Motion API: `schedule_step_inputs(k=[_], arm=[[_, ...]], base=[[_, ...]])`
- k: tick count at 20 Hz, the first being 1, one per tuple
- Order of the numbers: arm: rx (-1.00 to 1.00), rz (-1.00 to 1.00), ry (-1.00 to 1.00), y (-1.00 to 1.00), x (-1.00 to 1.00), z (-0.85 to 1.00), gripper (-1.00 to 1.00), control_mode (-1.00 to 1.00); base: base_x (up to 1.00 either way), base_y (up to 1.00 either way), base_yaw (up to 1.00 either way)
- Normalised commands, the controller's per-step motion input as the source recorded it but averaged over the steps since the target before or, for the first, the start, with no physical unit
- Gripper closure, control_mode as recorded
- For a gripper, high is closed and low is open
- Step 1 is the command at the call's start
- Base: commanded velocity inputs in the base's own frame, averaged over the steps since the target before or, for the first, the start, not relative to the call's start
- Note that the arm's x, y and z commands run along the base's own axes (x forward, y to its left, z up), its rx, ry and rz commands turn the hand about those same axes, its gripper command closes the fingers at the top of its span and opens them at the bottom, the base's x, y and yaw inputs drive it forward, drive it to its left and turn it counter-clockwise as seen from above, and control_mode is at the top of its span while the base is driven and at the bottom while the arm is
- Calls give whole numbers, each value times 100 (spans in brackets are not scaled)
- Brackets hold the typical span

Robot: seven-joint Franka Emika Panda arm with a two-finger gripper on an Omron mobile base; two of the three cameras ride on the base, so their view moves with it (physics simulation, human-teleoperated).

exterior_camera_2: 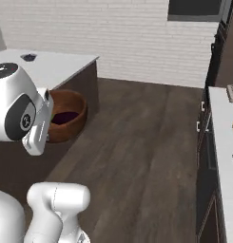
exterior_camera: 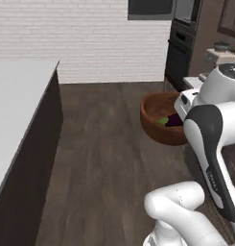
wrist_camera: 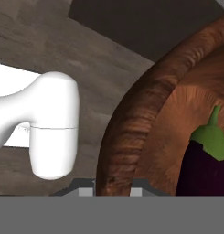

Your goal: Pick the eggplant from the sink and place it in the bowl. Then pick the bowl and place it in the microwave. Then close the microwave door and press the start button.

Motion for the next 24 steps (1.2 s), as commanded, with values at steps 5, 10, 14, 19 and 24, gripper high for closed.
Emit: schedule_step_inputs(k=[5,10,14,19,24], arm=[[0,0,0,0,0,0,100,100],[0,0,0,0,0,0,100,100],[0,0,0,0,0,0,100,100],[0,0,0,0,0,0,100,100],[0,0,0,0,0,0,100,100]], base=[[62,6,-61],[96,42,-42],[100,66,-17],[100,75,-17],[100,65,-27]])
